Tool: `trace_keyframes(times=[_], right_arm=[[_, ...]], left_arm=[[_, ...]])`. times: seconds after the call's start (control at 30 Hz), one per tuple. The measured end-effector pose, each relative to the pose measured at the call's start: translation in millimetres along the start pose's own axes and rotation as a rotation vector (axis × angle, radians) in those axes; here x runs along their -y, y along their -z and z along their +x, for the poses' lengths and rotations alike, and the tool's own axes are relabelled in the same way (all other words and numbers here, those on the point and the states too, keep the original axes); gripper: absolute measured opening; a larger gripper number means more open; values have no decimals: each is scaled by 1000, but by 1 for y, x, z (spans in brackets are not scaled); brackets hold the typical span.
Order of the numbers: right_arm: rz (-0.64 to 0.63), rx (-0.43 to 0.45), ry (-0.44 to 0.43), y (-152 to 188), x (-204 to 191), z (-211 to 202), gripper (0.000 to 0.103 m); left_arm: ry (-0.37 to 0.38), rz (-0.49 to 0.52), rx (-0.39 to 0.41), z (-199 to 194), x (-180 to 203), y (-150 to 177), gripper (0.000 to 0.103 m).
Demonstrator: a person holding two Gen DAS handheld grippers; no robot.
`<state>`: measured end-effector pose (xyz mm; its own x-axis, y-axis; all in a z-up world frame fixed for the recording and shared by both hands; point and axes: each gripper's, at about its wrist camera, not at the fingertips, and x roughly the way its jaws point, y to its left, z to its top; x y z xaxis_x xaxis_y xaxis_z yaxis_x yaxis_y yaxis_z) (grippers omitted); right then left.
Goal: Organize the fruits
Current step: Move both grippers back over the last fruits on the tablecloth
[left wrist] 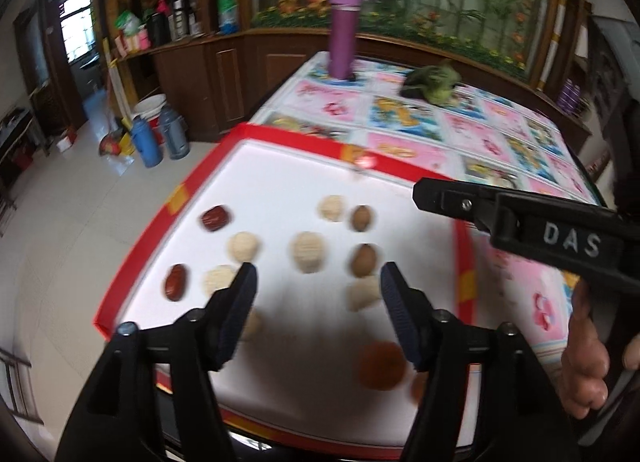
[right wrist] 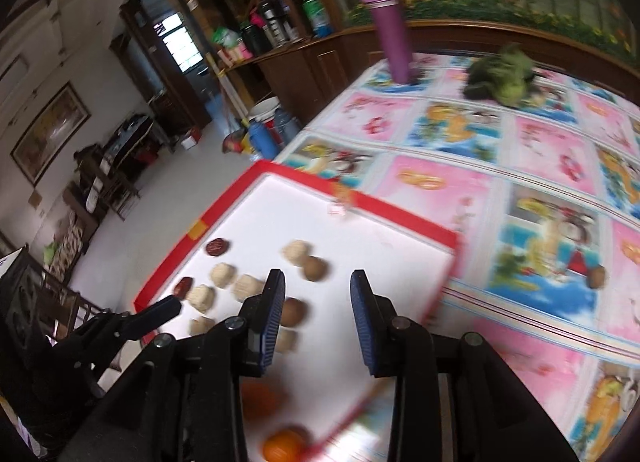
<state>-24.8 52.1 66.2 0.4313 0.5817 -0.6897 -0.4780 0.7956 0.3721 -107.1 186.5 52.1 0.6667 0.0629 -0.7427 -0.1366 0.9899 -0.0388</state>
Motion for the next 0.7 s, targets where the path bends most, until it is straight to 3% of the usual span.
trace_keyframes(times=[0.17, 0.47, 0.7], right_arm=[[63, 18, 92, 12, 65, -33, 33], [161, 39, 277, 29, 185, -78, 33], [206, 41, 320, 29, 245, -82, 34]], left_arm=[[50, 91, -11, -1, 48, -2, 73], [174, 224, -71, 32, 145, -28, 73], [225, 249, -84, 73, 203, -49, 73]])
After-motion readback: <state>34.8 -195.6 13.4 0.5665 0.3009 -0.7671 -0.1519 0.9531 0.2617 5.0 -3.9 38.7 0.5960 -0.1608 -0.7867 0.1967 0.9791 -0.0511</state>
